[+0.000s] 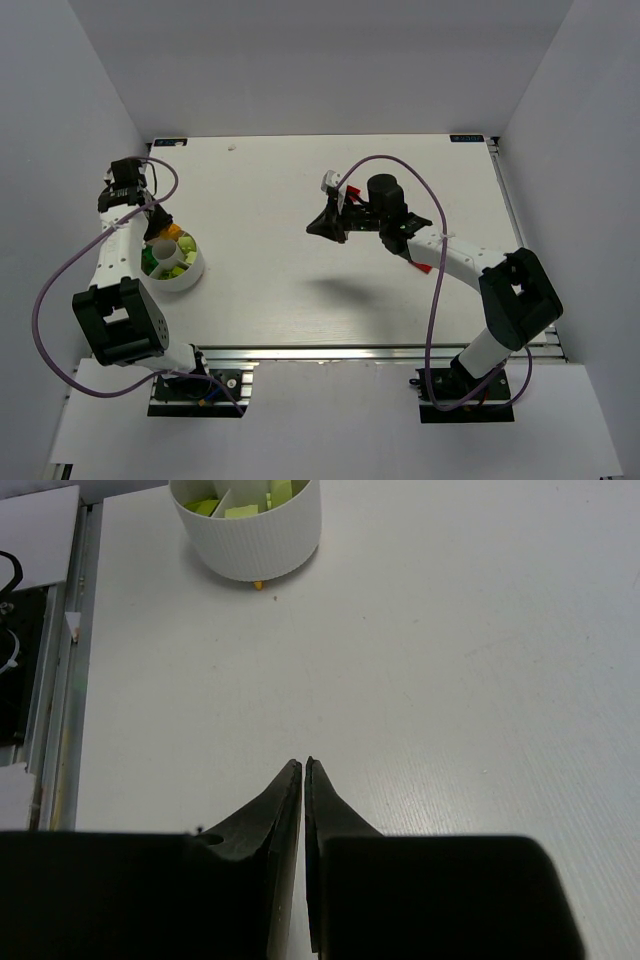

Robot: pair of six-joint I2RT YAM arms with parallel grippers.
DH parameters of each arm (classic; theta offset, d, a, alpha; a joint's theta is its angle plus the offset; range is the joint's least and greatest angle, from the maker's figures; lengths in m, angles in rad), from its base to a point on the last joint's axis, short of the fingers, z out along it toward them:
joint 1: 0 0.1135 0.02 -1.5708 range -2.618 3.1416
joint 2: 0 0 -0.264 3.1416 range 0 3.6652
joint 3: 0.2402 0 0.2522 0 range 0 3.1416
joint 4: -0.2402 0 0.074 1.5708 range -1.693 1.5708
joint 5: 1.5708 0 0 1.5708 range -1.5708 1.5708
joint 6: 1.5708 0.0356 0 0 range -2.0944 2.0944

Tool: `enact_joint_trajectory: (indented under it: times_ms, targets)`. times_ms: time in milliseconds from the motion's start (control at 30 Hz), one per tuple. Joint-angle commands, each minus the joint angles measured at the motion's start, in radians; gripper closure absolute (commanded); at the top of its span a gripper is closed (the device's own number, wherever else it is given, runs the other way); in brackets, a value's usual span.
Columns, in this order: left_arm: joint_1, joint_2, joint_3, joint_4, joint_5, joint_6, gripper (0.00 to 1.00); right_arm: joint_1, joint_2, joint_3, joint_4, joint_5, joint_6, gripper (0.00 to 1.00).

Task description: Sort the legos into containers by color

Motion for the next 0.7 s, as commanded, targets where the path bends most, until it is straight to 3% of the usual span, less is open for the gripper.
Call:
enact_joint_trajectory:
  times_ms: [0, 233, 667]
  targets:
    - [0.007, -0.048, -0.003, 0.003, 0.002, 0.010, 0.59, -0.008, -0.045, -0.005, 0.025, 0.005, -0.004, 0.90]
    - [0.006, -0.046, 0.006, -0.003, -0.010, 0.018, 0.68, -0.011, -0.046, -0.005, 0.028, 0.005, -0.004, 0.90]
    - [0.007, -0.045, 0.032, -0.014, -0.057, 0.033, 0.67, -0.017, -0.046, -0.010, 0.029, 0.002, -0.002, 0.90]
